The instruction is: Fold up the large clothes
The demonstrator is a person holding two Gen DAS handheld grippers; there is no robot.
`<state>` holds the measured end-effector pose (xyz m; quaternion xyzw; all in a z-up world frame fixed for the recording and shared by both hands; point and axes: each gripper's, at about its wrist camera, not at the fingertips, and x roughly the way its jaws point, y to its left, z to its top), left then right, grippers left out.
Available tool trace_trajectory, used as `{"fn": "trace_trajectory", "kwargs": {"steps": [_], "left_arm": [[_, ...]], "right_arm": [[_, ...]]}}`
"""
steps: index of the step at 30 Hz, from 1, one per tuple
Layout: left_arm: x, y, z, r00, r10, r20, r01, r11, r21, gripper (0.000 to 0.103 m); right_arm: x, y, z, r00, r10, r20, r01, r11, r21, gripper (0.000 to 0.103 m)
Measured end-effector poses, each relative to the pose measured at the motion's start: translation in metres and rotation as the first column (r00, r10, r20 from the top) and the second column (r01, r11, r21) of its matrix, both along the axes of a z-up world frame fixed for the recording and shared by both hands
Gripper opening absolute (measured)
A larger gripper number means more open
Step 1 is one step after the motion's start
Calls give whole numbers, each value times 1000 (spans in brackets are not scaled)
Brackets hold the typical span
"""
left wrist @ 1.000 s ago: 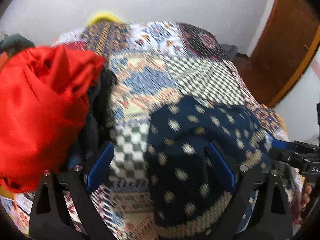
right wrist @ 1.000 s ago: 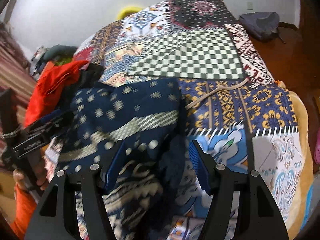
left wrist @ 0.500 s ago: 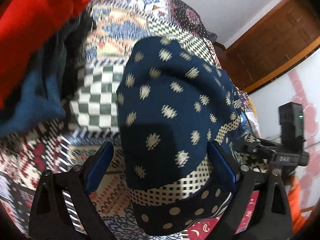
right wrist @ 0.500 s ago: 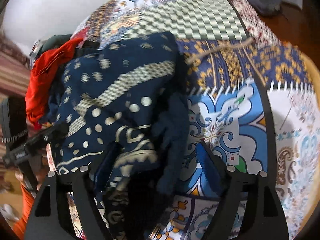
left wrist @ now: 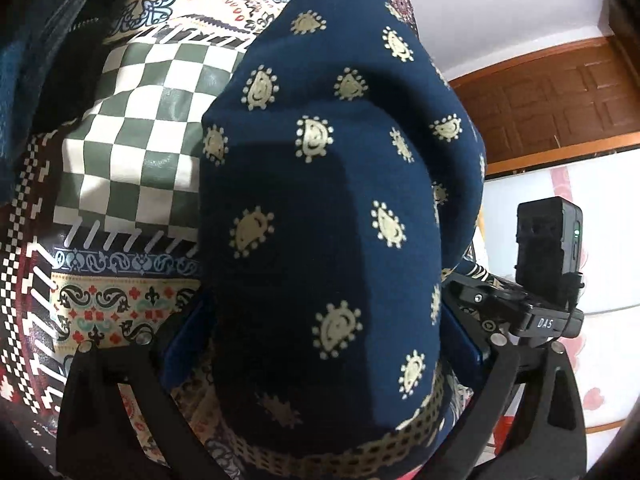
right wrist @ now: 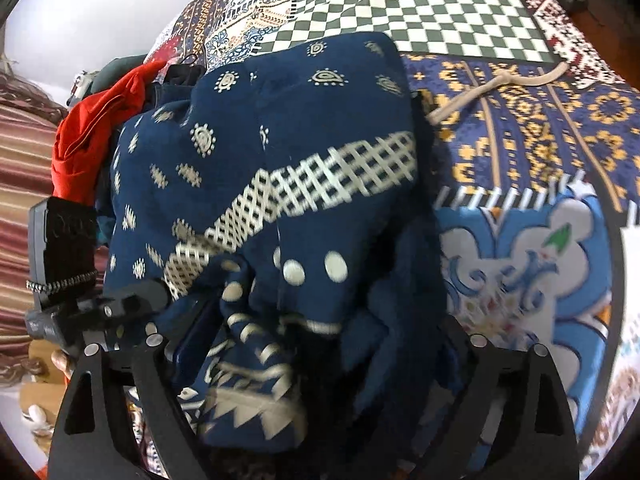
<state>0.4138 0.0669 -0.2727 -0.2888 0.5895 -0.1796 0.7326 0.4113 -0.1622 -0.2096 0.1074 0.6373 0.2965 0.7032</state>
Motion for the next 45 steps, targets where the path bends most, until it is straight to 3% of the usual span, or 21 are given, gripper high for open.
{"fn": "trace_trajectory", "kwargs": {"steps": [2, 4, 7, 11, 15, 20, 25, 35, 37, 40, 45], "left_arm": [[-2, -2, 2, 1000, -1, 12, 1, 1000, 2, 100], [-6, -3, 7, 999, -11, 32, 11, 1000, -7, 91], [-17, -12, 18, 997, -31, 67, 29, 999, 30, 84], [-29, -20, 36, 994, -43, 98, 37, 997, 67, 75], [-41, -28, 64, 989, -53, 139, 43, 997, 70, 67], [-58, -26, 111, 974, -50, 219, 40, 998, 48, 64], [-79, -10, 187, 927, -34, 373, 10, 998, 65, 64], [-94, 89, 309, 826, 31, 563, -111, 988, 108, 64], [-95, 110, 321, 802, 42, 596, -143, 982, 124, 64], [-87, 141, 325, 786, 60, 616, -187, 972, 144, 64], [-70, 200, 285, 823, 164, 543, -250, 964, 87, 64]], "right_arm": [[-2, 1, 1, 1000, -4, -6, 4, 1000, 20, 88], [-6, -2, 3, 1000, -8, -3, 8, 999, 48, 84], [-14, -6, 8, 1000, -11, -2, 11, 997, 73, 73], [-24, -21, 19, 999, -33, -31, 36, 993, 116, 47], [-33, -24, 42, 999, -38, -21, 41, 985, 167, 32], [-55, -16, 110, 991, -23, 129, -1, 984, 178, 30], [-67, 3, 171, 965, -26, 262, -32, 976, 213, 30], [-61, 97, 265, 892, 10, 452, -147, 951, 270, 30], [-57, 121, 274, 878, 21, 479, -176, 943, 282, 30], [-49, 157, 275, 867, 46, 496, -205, 941, 270, 30], [-36, 221, 245, 882, 106, 459, -233, 945, 229, 30]]}}
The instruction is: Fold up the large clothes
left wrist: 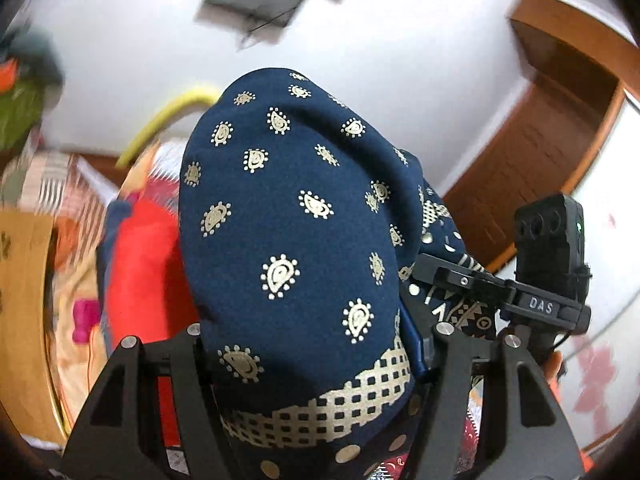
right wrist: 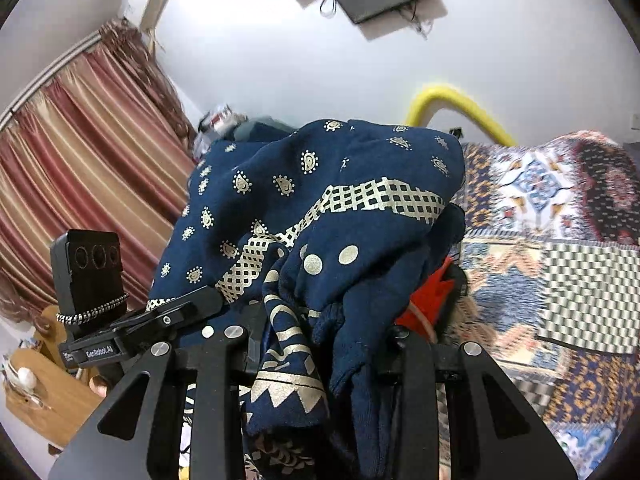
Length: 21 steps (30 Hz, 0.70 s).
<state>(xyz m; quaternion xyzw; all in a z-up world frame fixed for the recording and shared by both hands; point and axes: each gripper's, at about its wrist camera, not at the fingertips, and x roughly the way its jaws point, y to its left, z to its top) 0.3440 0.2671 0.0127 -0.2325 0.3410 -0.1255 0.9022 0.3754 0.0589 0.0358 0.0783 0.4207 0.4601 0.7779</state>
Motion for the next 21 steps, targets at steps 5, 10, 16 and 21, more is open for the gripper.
{"fn": "trace_trajectory", "kwargs": {"steps": [5, 10, 16, 21], "left_arm": [[17, 61, -78, 980, 112, -164, -124, 990, -62, 64], [12, 80, -102, 978, 121, -173, -127, 992, -24, 82], [9, 75, -94, 974, 136, -182, -126, 990, 66, 89], [-7, 68, -82, 965, 189, -182, -167, 977, 132, 89]], "right_arm": [[18, 49, -51, 995, 18, -94, -26, 996, -80, 30], [18, 72, -84, 998, 21, -55, -30, 985, -172, 43], [18, 59, -79, 994, -11, -107, -10, 980, -198, 55], [-2, 38, -52, 999, -41, 32, 49, 950, -307, 56]]}}
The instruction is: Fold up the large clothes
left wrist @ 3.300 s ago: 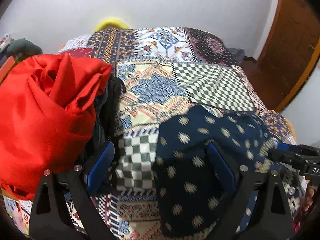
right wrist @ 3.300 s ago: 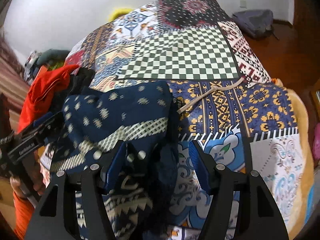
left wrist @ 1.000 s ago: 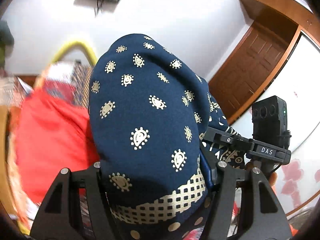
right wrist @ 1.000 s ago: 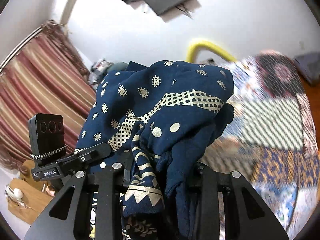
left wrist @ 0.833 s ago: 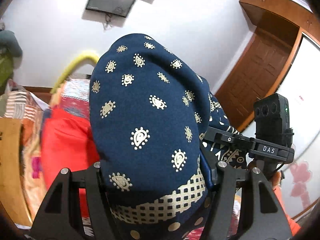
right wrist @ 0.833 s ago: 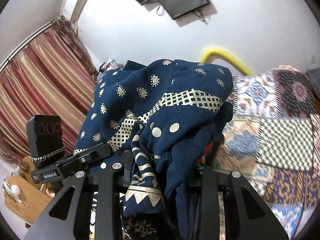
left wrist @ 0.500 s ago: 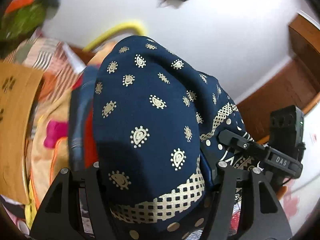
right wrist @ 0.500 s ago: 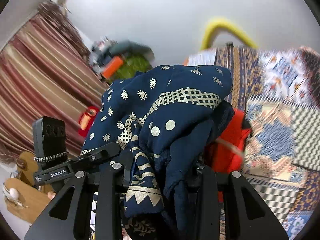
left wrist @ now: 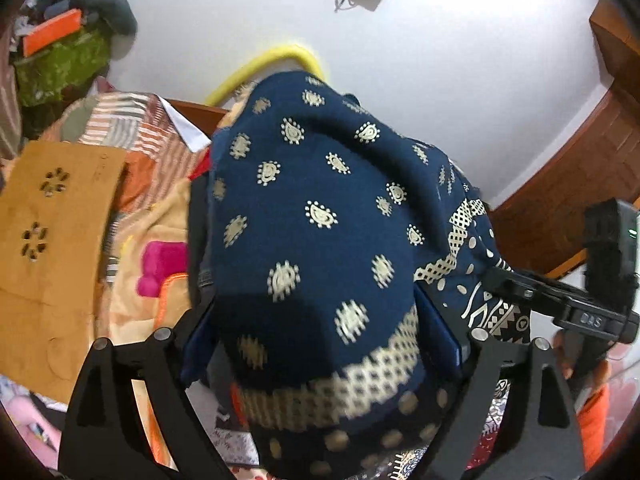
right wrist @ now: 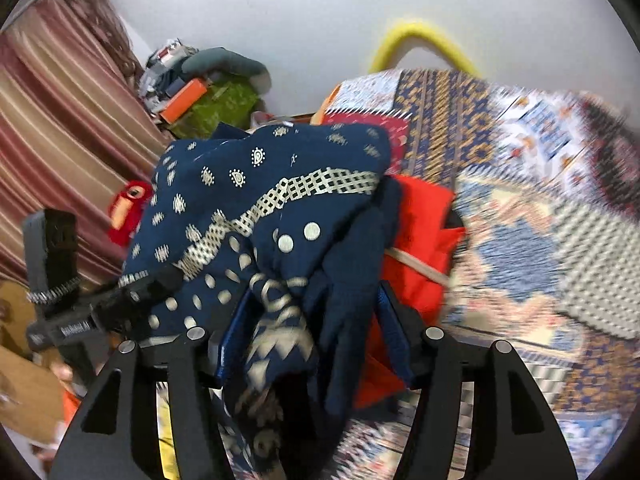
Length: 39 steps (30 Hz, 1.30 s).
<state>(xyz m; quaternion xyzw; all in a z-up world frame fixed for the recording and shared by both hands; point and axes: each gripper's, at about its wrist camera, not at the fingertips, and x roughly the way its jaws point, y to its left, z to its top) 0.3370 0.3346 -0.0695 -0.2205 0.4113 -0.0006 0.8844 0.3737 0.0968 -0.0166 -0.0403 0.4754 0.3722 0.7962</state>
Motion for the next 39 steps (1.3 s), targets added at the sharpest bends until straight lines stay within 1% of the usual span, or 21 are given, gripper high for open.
{"fn": "trace_trajectory", "kwargs": {"steps": [3, 5, 7, 8, 11, 14, 15, 17, 18, 20, 22, 23, 24, 25, 28, 31, 33, 34, 36, 38, 39], "left_arm": [[-19, -9, 19, 999, 31, 11, -32, 995, 93, 89], [-32, -13, 31, 999, 46, 23, -49, 990, 129, 89], [-51, -19, 47, 997, 56, 54, -64, 985, 161, 89], [-62, -22, 56, 995, 60, 74, -72, 981, 182, 89], [-93, -37, 86, 988, 64, 140, -95, 968, 234, 89], [-125, -53, 115, 975, 54, 215, -109, 960, 256, 89], [-142, -61, 128, 965, 52, 258, -120, 959, 257, 89], [-164, -70, 145, 949, 47, 311, -131, 959, 252, 89], [-181, -79, 156, 936, 39, 349, -135, 958, 253, 89], [-204, -93, 172, 918, 29, 396, -146, 952, 268, 89], [-236, -111, 186, 883, 16, 470, -172, 942, 290, 89], [-246, -119, 192, 872, 13, 489, -179, 938, 296, 89], [-263, -128, 197, 851, 8, 524, -195, 933, 302, 89], [-276, -135, 200, 836, 4, 549, -206, 930, 306, 89], [-308, -156, 205, 798, 0, 603, -246, 913, 325, 89], [-336, -178, 204, 764, 8, 645, -308, 883, 354, 89], [-352, -190, 201, 741, 19, 671, -353, 862, 365, 89], [-359, -193, 199, 732, 23, 681, -367, 856, 365, 89], [-370, -200, 197, 719, 27, 694, -383, 849, 364, 89], [-379, -208, 194, 706, 26, 708, -403, 837, 370, 89], [-384, -212, 194, 700, 20, 714, -406, 833, 376, 89]], "right_arm": [[-9, -15, 13, 998, -25, 62, 27, 999, -21, 56], [-18, -28, 26, 996, -42, 74, 42, 999, 6, 56], [-27, -38, 39, 994, -59, 87, 55, 997, 46, 56], [-32, -41, 44, 993, -63, 98, 57, 996, 63, 56], [-60, -58, 75, 986, -72, 151, 52, 990, 133, 56], [-92, -67, 102, 972, -76, 221, 35, 982, 185, 56], [-110, -74, 115, 962, -77, 261, 22, 978, 209, 56], [-136, -81, 132, 947, -79, 312, -1, 969, 248, 56], [-155, -88, 143, 934, -81, 347, -19, 961, 275, 56], [-180, -98, 154, 916, -83, 393, -45, 951, 307, 56], [-209, -109, 165, 894, -86, 441, -78, 937, 341, 56], [-223, -114, 170, 881, -91, 464, -91, 930, 355, 56], [-237, -120, 173, 866, -99, 490, -102, 925, 366, 56], [-248, -123, 175, 853, -106, 511, -109, 921, 373, 56], [-285, -137, 178, 797, -145, 586, -125, 910, 396, 56], [-315, -145, 177, 746, -173, 643, -139, 904, 405, 56], [-328, -147, 175, 718, -190, 670, -139, 904, 405, 56], [-333, -148, 174, 704, -199, 682, -136, 905, 404, 56], [-346, -149, 171, 685, -210, 697, -136, 904, 406, 57], [-350, -151, 167, 675, -220, 705, -126, 906, 404, 58], [-353, -151, 165, 669, -227, 707, -116, 909, 401, 61]]}}
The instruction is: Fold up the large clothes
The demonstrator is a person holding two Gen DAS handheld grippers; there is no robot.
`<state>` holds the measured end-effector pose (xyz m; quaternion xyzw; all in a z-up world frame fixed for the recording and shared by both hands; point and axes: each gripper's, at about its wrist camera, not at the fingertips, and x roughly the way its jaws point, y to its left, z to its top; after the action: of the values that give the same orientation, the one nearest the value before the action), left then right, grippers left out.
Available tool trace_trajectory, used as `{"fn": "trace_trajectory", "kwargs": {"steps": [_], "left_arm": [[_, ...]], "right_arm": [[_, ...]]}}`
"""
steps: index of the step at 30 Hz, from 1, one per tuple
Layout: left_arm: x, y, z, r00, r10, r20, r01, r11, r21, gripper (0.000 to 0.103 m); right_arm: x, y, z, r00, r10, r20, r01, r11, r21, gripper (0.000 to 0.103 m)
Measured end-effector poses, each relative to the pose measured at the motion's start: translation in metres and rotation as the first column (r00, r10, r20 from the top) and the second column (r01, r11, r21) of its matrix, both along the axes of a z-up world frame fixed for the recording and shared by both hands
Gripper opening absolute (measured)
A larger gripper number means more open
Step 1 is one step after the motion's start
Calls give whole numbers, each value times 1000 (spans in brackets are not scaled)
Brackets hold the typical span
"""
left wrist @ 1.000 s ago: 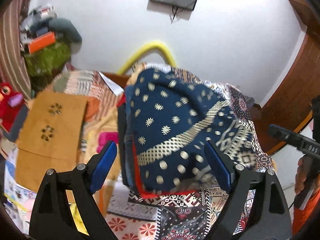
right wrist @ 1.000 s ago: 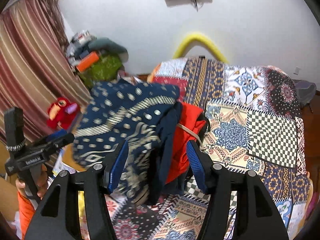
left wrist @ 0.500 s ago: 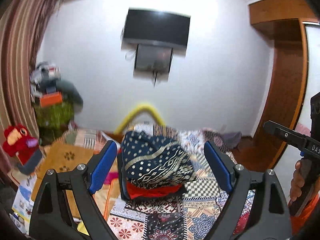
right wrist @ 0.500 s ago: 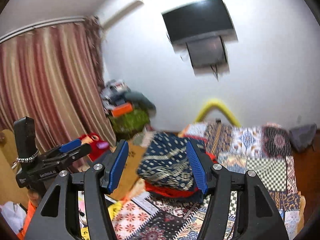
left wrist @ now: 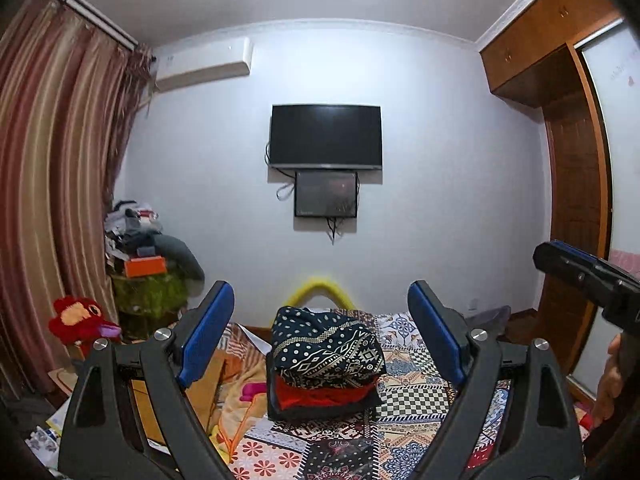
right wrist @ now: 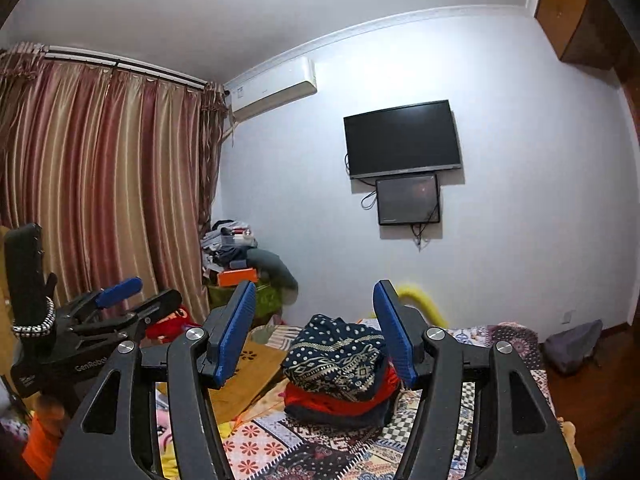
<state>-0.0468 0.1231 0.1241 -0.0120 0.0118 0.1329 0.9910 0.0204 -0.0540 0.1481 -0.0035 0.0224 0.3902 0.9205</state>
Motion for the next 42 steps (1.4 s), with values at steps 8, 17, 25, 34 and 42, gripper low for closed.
{"fn": "trace_trajectory", "kwargs": {"steps": [8, 17, 25, 34, 42], "left_arm": [[-20, -15, -10, 1000, 16, 23, -16, 1000, 4, 101], [-21, -15, -19, 999, 29, 19, -29, 1000, -9, 103], [-18, -15, -25, 999, 32, 12, -32, 999, -13, 103], [-12, -16, -29, 999, 37, -1, -37, 999, -14, 103], [-10, -12, -32, 1000, 30, -10, -30, 999, -21, 103]], "right_arm": [[-3, 1, -7, 998, -66, 14, 66, 998, -11, 87], [-3, -3, -14, 995, -99, 15, 99, 995, -11, 101], [-3, -8, -20, 995, -103, -11, 103, 995, -13, 102], [-4, -12, -20, 994, -107, -25, 107, 994, -17, 102], [-6, -13, -18, 994, -108, -33, 108, 994, -22, 102]]}}
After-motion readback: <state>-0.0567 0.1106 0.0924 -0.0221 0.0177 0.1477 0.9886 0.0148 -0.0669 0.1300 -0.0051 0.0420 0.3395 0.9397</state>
